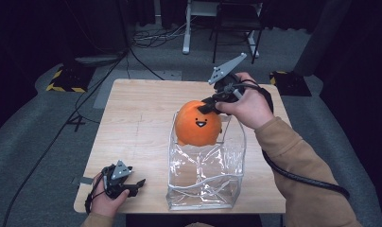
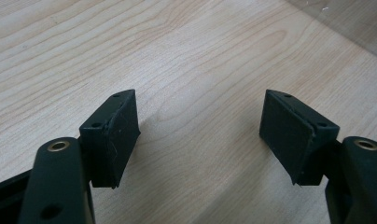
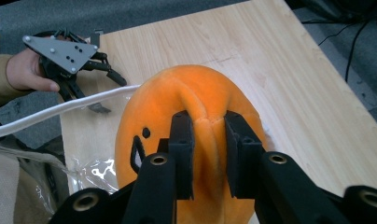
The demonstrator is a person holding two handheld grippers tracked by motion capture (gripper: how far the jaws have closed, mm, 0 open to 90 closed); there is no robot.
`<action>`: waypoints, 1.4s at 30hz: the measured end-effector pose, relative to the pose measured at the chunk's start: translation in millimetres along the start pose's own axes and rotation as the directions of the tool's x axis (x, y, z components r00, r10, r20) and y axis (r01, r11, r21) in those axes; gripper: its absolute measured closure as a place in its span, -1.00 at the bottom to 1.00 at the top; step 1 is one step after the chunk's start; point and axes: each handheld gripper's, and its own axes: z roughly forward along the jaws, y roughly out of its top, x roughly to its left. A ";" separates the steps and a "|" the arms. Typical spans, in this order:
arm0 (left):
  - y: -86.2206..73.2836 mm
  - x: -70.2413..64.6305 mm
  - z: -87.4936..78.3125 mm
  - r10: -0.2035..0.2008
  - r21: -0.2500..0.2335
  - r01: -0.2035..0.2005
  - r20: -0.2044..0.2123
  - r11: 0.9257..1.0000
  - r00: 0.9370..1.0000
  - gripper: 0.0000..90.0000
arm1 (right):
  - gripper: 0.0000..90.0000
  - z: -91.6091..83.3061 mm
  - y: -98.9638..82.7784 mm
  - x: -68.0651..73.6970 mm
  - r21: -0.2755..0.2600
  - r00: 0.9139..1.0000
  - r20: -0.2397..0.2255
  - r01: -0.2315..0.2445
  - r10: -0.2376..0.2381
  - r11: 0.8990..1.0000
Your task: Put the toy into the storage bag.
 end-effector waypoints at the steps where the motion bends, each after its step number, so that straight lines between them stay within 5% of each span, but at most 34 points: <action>1: 0.0 0.0 0.0 0.000 0.000 0.000 0.000 1.000 1.000 -0.36 | 0.67 4.0 -1.1 -0.1 0.004 1.000 -0.004 -0.001 0.001 1.000; 23: 0.4 0.5 0.2 0.005 0.001 -0.005 -0.002 1.000 1.000 -0.36 | 0.65 59.7 -23.8 5.8 0.090 0.998 -0.055 0.003 0.002 0.996; 42: 0.5 0.5 0.4 0.005 -0.001 -0.005 -0.002 1.000 1.000 -0.36 | 0.55 103.8 -40.0 10.6 0.206 0.995 -0.104 0.026 -0.004 0.978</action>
